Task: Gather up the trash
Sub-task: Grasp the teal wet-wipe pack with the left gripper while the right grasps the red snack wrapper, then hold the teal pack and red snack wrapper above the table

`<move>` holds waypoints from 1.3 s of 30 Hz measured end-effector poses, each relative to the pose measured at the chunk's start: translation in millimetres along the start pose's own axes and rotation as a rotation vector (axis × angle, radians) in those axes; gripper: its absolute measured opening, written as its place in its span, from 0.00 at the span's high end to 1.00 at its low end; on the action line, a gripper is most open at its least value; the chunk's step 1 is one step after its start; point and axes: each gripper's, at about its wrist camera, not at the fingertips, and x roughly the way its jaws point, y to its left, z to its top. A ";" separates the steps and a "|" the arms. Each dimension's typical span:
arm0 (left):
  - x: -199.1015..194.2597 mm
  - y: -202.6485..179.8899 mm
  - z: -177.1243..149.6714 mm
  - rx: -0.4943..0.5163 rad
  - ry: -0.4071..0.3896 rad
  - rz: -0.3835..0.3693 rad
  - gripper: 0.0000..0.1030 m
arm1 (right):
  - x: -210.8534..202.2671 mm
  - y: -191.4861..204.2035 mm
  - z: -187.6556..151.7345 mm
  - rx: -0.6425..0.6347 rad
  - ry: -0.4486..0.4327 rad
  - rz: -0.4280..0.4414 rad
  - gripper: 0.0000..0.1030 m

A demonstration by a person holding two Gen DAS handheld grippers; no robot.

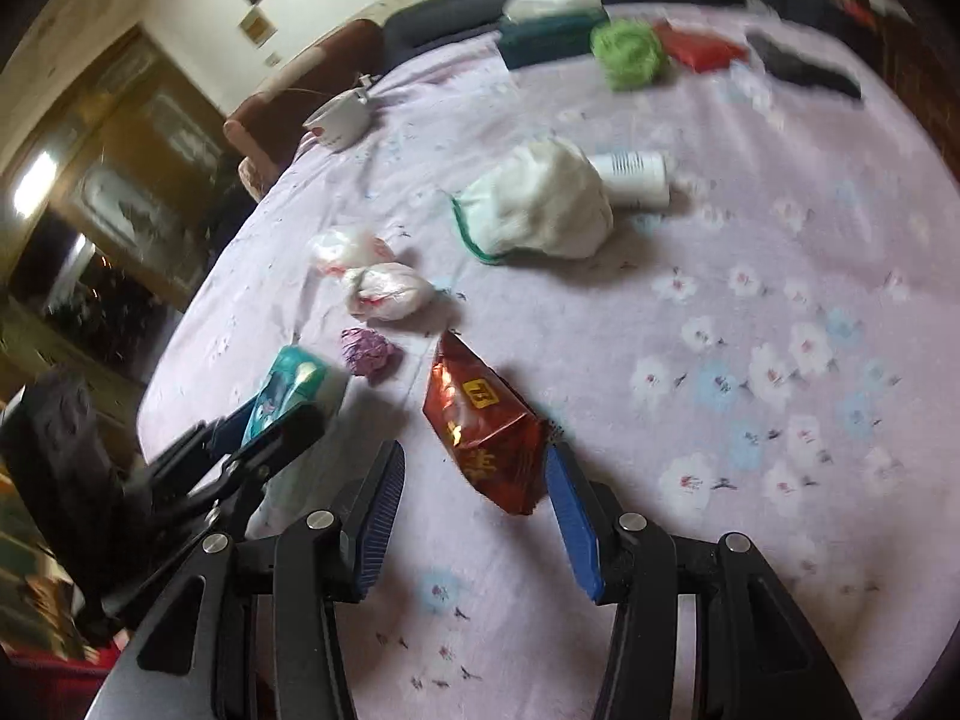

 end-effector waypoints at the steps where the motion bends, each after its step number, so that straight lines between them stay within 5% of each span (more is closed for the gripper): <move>1: 0.6 0.4 0.0 -0.003 0.003 -0.001 0.60 | -2.9 3.1 3.7 -0.044 -0.031 -0.049 0.48; 7: 0.9 1.4 -0.1 -0.004 0.006 -0.006 0.60 | 20.6 3.0 19.3 -0.144 -0.051 -0.124 0.47; 12: 1.6 -1.6 -0.2 0.014 0.004 0.004 0.60 | 36.4 -1.8 15.0 -0.161 0.001 -0.064 0.45; 16: 1.0 -6.5 -1.0 0.037 -0.005 0.012 0.60 | 41.5 10.6 -0.2 -0.238 0.000 -0.143 0.46; 17: 1.0 -9.0 -1.2 0.045 -0.009 0.018 0.60 | 40.3 9.9 -3.0 -0.228 -0.016 -0.173 0.55; 22: 2.2 -25.4 -2.4 0.086 -0.019 0.017 0.60 | 20.5 2.9 -16.8 -0.117 -0.097 -0.184 0.58; 27: 4.1 -39.2 -5.2 0.125 -0.018 0.007 0.60 | -3.8 5.6 -40.6 -0.006 -0.224 -0.335 0.58; 39: 8.3 -44.2 -7.0 0.150 0.002 0.021 0.60 | -5.8 0.5 -53.9 0.071 -0.247 -0.425 0.58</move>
